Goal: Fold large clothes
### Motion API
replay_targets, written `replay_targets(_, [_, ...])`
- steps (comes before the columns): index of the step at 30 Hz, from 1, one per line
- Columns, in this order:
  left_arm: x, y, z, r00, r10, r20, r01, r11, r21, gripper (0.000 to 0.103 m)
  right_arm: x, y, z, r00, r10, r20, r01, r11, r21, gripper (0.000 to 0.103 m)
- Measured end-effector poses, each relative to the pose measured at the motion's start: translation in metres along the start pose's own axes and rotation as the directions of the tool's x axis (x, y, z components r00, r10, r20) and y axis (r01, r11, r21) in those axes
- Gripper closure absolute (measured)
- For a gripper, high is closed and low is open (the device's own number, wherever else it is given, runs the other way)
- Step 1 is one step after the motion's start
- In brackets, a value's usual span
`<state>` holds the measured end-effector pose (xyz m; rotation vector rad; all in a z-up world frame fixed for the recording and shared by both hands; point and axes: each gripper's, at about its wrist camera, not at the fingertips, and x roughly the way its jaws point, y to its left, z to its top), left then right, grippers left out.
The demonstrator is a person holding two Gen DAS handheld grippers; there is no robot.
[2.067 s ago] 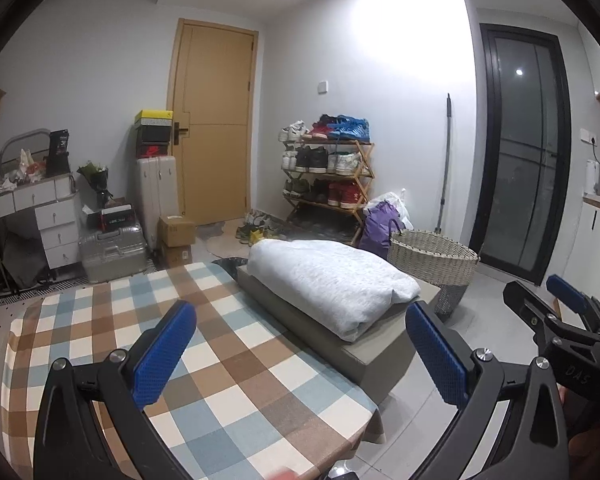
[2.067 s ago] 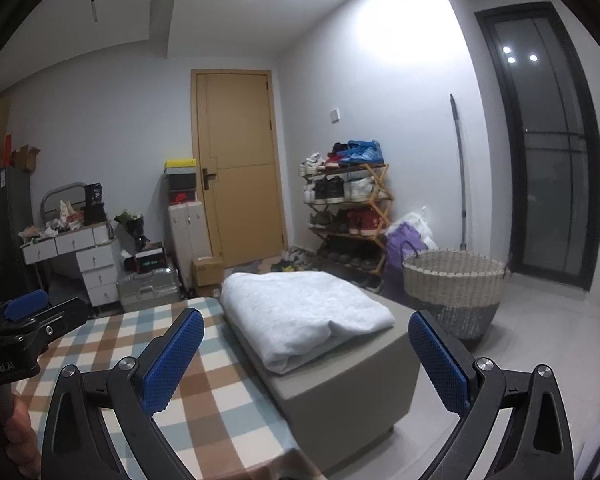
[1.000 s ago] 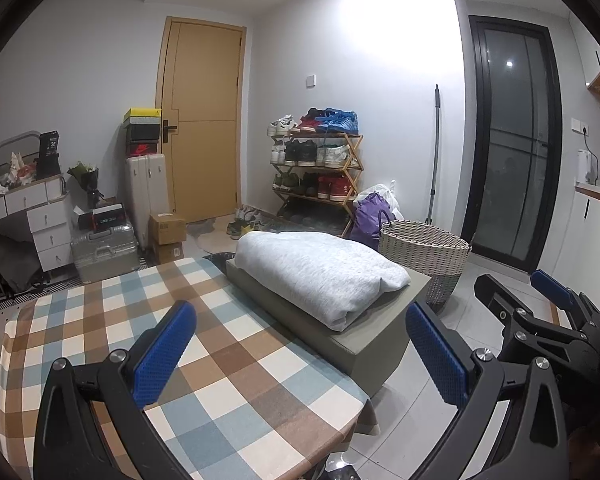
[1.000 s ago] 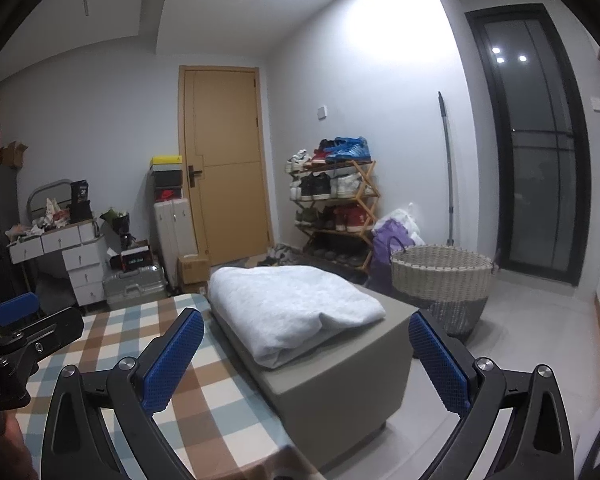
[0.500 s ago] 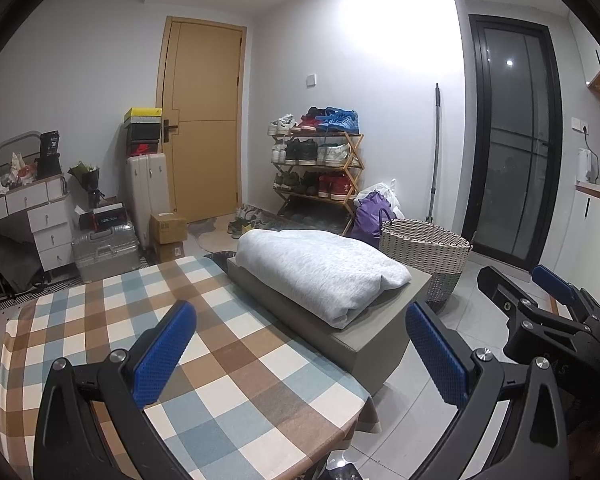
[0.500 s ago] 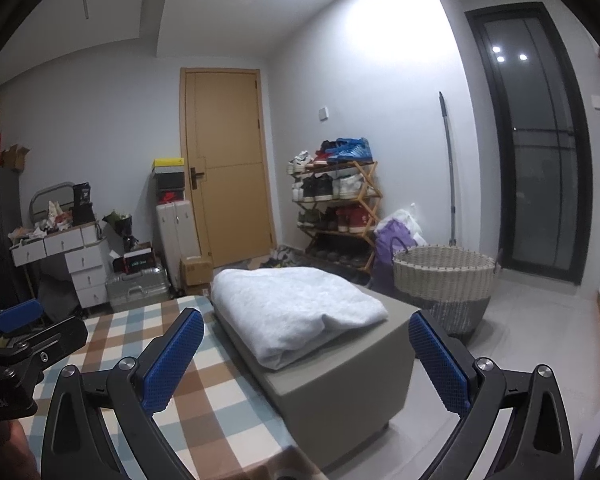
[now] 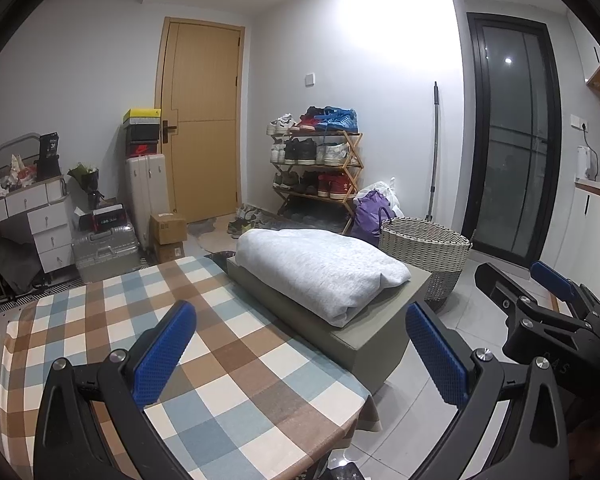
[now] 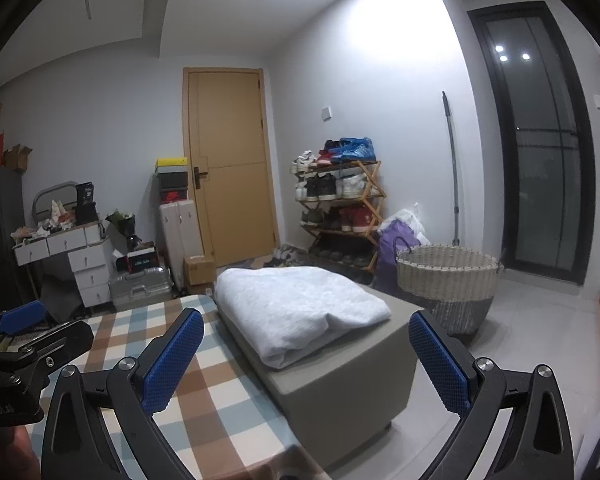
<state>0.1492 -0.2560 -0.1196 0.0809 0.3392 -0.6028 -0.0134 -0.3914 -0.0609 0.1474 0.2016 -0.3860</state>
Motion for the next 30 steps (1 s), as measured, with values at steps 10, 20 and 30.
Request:
replay_targets(10, [-0.0023, 0.0004, -0.0009, 1.0, -0.002, 0.006, 0.002, 1.0, 0.003, 0.001, -0.0038, 0.0034, -0.001, 1.0, -0.004, 0.013, 0.004, 1.0, -0.016, 0.0])
replay_targets(20, [-0.0033, 0.0019, 0.0003, 0.999, -0.045, 0.003, 0.045, 0.999, -0.005, 0.001, -0.0028, 0.0031, 0.0001, 1.0, 0.001, 0.008, -0.001, 1.0, -0.011, 0.0])
replay_targets(30, [-0.0021, -0.0019, 0.0001, 0.998, -0.055, 0.011, 0.055, 0.998, 0.002, 0.001, -0.0006, 0.002, -0.0009, 1.0, 0.004, 0.005, -0.004, 1.0, -0.005, 0.0])
